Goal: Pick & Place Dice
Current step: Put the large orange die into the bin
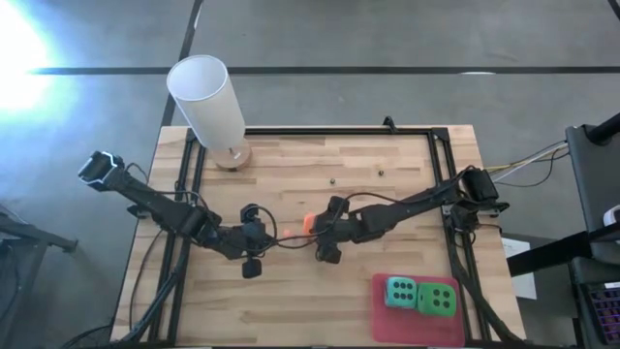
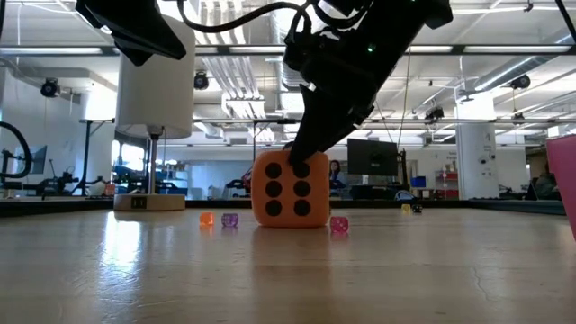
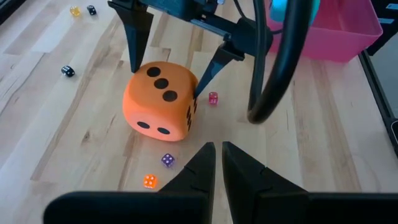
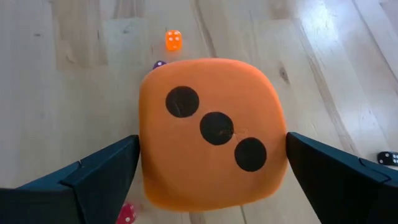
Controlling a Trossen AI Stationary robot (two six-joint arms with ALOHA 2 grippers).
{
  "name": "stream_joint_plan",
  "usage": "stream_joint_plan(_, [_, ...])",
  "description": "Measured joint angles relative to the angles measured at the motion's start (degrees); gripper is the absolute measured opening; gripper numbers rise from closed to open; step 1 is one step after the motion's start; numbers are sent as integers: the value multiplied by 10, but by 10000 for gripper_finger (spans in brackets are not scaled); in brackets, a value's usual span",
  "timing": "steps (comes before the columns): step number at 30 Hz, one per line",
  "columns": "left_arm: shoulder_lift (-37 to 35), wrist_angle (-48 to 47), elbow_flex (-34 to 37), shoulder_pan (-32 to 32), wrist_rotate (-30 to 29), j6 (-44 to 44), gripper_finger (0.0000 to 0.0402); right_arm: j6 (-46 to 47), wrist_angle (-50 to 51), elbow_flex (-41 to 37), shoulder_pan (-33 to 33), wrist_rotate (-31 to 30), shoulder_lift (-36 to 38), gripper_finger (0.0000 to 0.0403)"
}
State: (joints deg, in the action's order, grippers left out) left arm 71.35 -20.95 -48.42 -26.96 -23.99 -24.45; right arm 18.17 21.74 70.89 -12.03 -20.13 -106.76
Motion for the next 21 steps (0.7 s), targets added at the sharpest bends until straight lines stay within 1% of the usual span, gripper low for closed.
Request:
stream_joint_plan(6, [0,0,0,0,0,0,36,1,-16,-10,5,1,0,396])
stream_joint_plan(21, [0,0,0,0,0,0,36,-5,-9,-5,2,11,3,396])
